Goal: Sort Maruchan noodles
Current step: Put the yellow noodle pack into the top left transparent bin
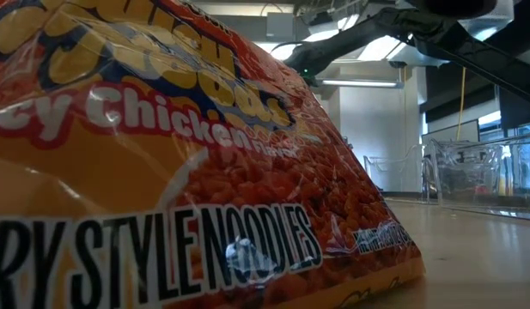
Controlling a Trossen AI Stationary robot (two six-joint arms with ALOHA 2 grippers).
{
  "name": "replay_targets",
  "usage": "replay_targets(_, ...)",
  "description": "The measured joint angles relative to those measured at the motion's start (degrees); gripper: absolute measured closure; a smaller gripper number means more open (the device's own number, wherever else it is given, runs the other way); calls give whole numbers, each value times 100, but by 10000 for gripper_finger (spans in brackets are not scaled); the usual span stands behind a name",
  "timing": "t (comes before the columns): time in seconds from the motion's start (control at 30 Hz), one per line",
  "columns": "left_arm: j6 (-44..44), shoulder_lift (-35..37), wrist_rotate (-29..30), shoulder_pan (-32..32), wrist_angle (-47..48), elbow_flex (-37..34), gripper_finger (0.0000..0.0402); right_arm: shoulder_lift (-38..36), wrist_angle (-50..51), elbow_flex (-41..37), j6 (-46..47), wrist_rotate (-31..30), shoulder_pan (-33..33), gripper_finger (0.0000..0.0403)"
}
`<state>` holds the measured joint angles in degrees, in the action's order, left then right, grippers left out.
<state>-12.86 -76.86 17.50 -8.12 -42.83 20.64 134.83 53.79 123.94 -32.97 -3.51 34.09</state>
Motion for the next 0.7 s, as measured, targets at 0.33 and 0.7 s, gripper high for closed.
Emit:
replay_targets(0.33,-7,-2,0,-1,-25,0,153,2,1081,887,108,-32,-164,173)
replay_targets(0.7,-351,-2,-46,-30,-151,4,153,-1195,2523,581,1114,2163,-508,173)
